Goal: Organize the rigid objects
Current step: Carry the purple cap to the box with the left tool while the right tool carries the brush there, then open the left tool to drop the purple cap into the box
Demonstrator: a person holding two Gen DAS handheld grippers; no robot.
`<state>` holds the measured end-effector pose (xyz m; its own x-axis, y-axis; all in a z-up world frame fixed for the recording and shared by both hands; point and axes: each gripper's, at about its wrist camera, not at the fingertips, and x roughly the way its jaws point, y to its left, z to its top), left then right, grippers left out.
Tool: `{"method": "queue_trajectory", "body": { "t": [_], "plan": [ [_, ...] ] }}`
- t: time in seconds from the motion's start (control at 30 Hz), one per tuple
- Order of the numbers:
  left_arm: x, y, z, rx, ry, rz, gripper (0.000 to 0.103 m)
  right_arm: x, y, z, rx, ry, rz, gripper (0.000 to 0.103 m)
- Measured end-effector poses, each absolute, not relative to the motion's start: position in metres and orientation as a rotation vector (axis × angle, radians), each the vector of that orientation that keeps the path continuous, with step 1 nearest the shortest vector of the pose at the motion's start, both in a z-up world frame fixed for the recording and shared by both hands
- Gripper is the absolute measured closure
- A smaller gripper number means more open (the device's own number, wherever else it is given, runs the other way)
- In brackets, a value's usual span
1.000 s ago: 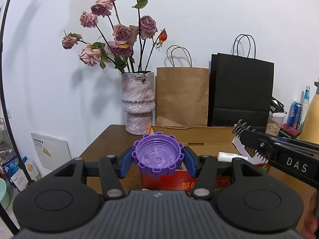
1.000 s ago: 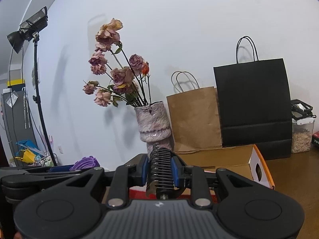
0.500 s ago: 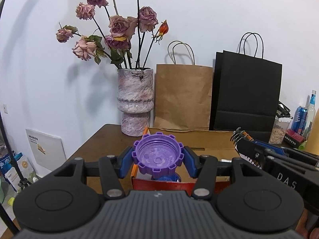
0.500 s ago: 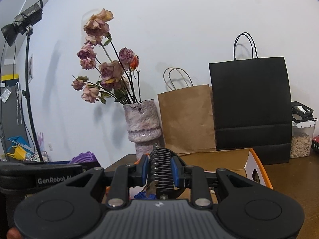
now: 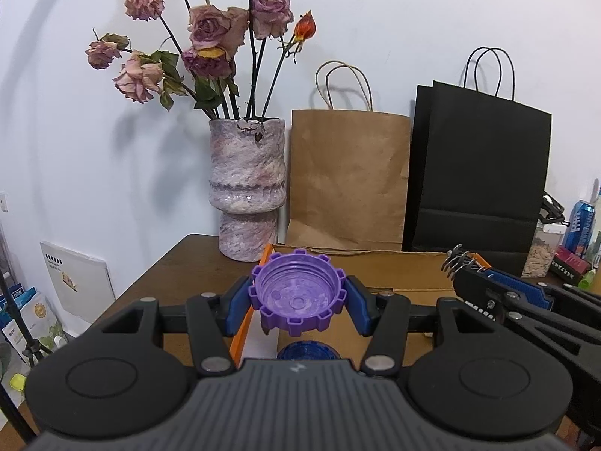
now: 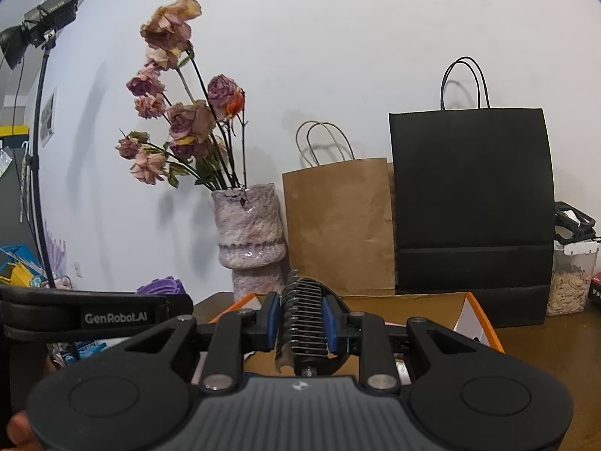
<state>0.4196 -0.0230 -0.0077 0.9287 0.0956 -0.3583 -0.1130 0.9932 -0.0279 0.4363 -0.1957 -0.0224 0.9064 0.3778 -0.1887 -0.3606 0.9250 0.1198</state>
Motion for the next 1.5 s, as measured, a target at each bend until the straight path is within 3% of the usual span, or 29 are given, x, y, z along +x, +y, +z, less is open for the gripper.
{"method": "queue_trajectory", "body": {
  "t": [1.27, 1.37, 1.43, 1.5],
  "plan": [
    [0.509, -0.031, -0.041, 0.023, 0.467, 0.105, 0.048, 0.521, -0.186, -0.031, 0.058, 0.444, 0.335, 0.079],
    [0.508, -0.033, -0.042, 0.033, 0.469, 0.105, 0.036, 0.523, -0.184, -0.034, 0.050, 0.464, 0.332, 0.078],
    [0.507, -0.033, -0.042, 0.040, 0.464, 0.112, 0.020, 0.522, -0.184, -0.034, 0.048, 0.469, 0.326, 0.075],
    [0.507, -0.033, -0.042, 0.042, 0.463, 0.134, 0.013, 0.522, -0.186, -0.033, 0.048, 0.471, 0.298, 0.053]
  ]
}}
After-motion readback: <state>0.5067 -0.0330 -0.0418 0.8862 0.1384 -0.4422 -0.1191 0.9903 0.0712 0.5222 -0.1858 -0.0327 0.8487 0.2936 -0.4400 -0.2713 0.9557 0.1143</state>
